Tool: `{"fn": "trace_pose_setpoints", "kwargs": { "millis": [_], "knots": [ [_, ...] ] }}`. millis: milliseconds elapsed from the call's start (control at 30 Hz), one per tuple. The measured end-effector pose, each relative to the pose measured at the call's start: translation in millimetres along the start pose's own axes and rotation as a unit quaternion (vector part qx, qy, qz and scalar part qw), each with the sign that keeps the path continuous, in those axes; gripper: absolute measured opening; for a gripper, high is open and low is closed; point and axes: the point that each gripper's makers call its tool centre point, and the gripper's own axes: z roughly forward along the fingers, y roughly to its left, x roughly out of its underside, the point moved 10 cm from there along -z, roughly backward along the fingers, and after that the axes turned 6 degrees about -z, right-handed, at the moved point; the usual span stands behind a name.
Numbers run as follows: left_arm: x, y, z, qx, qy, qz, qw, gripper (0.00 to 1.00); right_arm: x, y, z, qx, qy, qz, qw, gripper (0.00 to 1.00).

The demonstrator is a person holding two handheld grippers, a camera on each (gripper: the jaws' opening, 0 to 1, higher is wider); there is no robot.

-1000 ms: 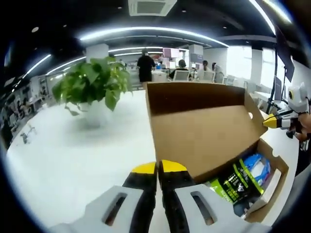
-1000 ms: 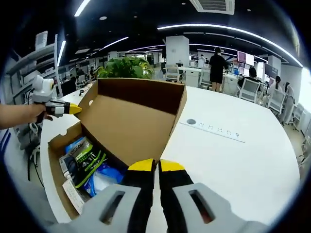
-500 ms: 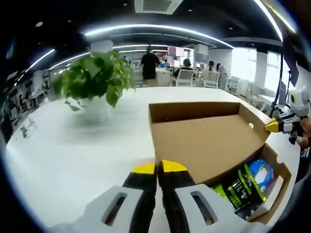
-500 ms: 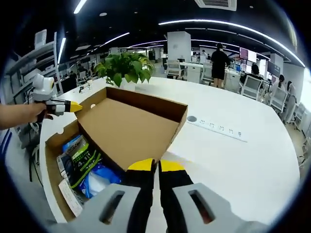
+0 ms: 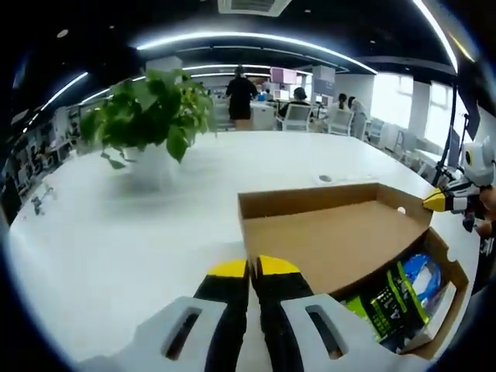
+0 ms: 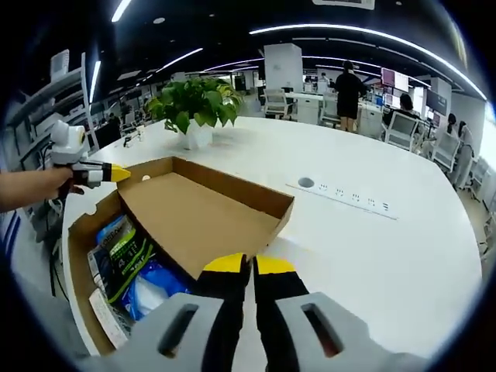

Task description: Operate the shoe box by opening the lid, removing the specified soft item, and placing it in the target area until the item is outside and the box remains undamaged.

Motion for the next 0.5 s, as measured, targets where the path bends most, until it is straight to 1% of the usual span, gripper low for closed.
{"fn": "trace_pose_setpoints", "kwargs": {
  "millis": [267, 500],
  "knots": [
    [2.2, -0.7, 4.7, -0.003, 0.012, -0.006, 0.9999, 0.01, 2.2, -3.1, 5.8, -0.002, 0.01, 0.016, 0.9998, 0.02],
    [2.9, -2.6, 5.4, -0.008, 0.017, -0.004, 0.9998, 0.01, 2.6, -1.8, 6.9, 0.0, 0.015, 0.012, 0.9998, 0.02]
  ]
}}
